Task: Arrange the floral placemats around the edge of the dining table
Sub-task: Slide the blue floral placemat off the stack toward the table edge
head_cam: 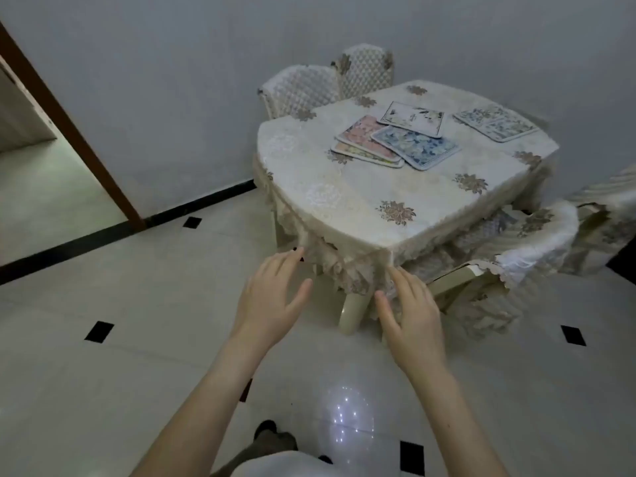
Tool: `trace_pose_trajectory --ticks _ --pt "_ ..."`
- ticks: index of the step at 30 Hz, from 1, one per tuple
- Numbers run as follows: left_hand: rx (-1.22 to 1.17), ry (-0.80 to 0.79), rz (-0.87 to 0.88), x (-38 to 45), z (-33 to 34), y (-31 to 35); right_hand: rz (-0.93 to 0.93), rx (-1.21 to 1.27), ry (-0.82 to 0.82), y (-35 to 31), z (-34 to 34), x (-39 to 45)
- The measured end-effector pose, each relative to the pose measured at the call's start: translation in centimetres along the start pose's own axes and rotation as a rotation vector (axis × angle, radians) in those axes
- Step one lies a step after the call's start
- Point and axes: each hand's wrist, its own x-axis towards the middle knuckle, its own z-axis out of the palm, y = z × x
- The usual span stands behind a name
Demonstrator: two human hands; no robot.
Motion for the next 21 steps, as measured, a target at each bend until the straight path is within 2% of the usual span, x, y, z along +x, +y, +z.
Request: trace_pose_trajectory --ticks 8,21 --pt "0.031 0.099 0.008 3.6 -2.0 -2.9 -0.053 0.009 0.007 -2.6 1.2 4.7" --pt "0.031 0.016 0.048 15.0 -4.7 -13.7 0.011 -0.029 0.03 -8.1 10.2 15.7"
